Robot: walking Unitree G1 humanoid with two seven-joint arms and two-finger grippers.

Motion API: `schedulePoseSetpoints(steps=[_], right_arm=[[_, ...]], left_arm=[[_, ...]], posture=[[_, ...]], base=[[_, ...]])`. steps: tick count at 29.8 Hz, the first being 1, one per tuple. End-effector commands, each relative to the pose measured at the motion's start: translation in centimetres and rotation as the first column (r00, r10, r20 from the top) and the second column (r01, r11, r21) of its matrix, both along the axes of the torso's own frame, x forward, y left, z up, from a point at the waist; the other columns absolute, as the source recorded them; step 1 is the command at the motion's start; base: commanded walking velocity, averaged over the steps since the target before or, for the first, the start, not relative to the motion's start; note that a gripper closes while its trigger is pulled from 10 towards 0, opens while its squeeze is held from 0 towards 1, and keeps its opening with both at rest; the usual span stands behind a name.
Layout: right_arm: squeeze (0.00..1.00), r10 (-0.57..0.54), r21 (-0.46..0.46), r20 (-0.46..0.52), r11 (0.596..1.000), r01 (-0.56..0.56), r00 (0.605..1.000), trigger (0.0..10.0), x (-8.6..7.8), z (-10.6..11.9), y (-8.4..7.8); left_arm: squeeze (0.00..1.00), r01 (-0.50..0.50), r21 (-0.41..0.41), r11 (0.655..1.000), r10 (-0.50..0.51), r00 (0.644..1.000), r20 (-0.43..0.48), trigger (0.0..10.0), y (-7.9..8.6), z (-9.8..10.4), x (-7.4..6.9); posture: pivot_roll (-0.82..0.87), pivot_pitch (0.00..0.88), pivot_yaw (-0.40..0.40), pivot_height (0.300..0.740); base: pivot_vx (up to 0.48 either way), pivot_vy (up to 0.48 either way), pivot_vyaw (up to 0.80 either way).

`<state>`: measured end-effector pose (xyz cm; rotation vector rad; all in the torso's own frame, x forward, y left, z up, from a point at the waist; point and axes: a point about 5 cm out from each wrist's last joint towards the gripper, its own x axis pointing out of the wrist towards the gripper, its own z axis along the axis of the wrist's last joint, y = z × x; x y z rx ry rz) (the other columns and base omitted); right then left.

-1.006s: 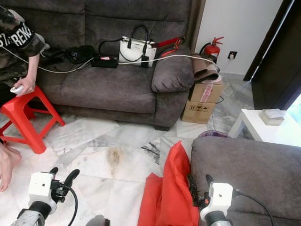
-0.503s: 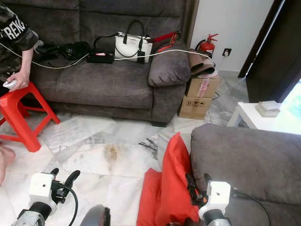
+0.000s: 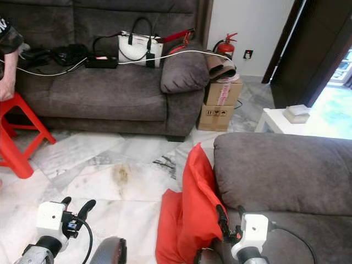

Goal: Move the pillow to the sofa from floor

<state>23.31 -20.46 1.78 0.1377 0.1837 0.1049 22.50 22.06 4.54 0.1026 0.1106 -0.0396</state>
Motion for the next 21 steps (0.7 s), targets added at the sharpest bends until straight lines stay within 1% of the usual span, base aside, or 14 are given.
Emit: schedulePoseSetpoints(steps=[1, 8, 10, 11, 12, 14, 16, 17, 19, 21], right_arm=[[0.0, 0.008, 0.001, -0.014, 1.0, -0.008, 1.0, 10.0, -0.1, -0.2, 0.2], [0.0, 0.035, -0.015, -0.068, 0.999, -0.037, 0.997, 10.0, -0.4, -1.1, 0.5], [0.0, 0.037, -0.03, -0.1, 0.999, -0.04, 0.994, 10.0, -0.4, -1.7, 0.7], [0.0, 0.037, -0.03, -0.1, 0.999, -0.04, 0.994, 10.0, -0.4, -1.7, 0.7], [0.0, 0.034, -0.031, -0.125, 0.999, -0.038, 0.992, 10.0, -0.3, -2.2, 1.0], [0.0, 0.031, -0.029, -0.142, 0.999, -0.036, 0.989, 10.0, -0.3, -2.6, 1.1], [0.0, 0.037, -0.045, -0.197, 0.998, -0.046, 0.98, 10.0, -0.1, -3.5, 1.7], [0.0, 0.038, -0.047, -0.21, 0.998, -0.049, 0.977, 10.0, -0.1, -3.7, 1.8], [0.0, 0.032, -0.039, -0.244, 0.998, -0.042, 0.969, 10.0, 0.0, -4.3, 2.2], [0.0, 0.031, -0.03, -0.277, 0.999, -0.041, 0.96, 10.0, 0.4, -4.8, 2.9]], left_arm=[[0.0, 0.012, 0.001, 1.0, -0.012, 1.0, -0.023, 10.0, -0.1, -0.4, -0.2], [0.0, 0.017, -0.01, 1.0, -0.018, 0.999, -0.039, 10.0, -0.2, -0.6, -0.3], [0.0, 0.019, -0.015, 1.0, -0.02, 0.999, -0.042, 10.0, -0.3, -0.6, -0.2], [0.0, 0.019, -0.015, 1.0, -0.02, 0.999, -0.042, 10.0, -0.3, -0.6, -0.2], [0.0, 0.021, -0.017, 1.0, -0.022, 0.999, -0.042, 10.0, -0.3, -0.6, -0.2], [0.0, 0.023, -0.019, 1.0, -0.024, 0.999, -0.043, 10.0, -0.4, -0.6, -0.2], [0.0, 0.023, -0.019, 1.0, -0.024, 0.999, -0.043, 10.0, -0.4, -0.6, -0.2], [0.0, 0.024, -0.019, 1.0, -0.025, 0.999, -0.043, 10.0, -0.4, -0.5, -0.2], [0.0, 0.026, -0.019, 0.999, -0.027, 0.999, -0.041, 10.0, -0.4, -0.5, -0.3], [0.0, 0.027, -0.018, 0.999, -0.027, 0.999, -0.041, 10.0, -0.5, -0.4, -0.3]], posture=[[0.12, 0.097, -0.014, 0.585], [0.11, 0.099, -0.014, 0.585], [0.11, 0.099, -0.014, 0.585], [0.11, 0.099, -0.014, 0.585], [0.12, 0.102, -0.012, 0.585], [0.12, 0.102, -0.012, 0.585], [0.13, 0.108, -0.009, 0.585], [0.13, 0.112, -0.008, 0.585], [0.14, 0.119, -0.006, 0.585], [0.15, 0.129, -0.002, 0.585]], base=[[0.0, 0.0, 0.0], [0.0, 0.0, 0.0], [0.0, 0.0, 0.0], [0.0, 0.0, 0.0], [0.0, 0.0, 0.0], [0.0, 0.0, 0.0], [0.0, 0.0, 0.0], [0.0, 0.0, 0.0], [0.0, 0.0, 0.0], [0.0, 0.0, 0.0]])
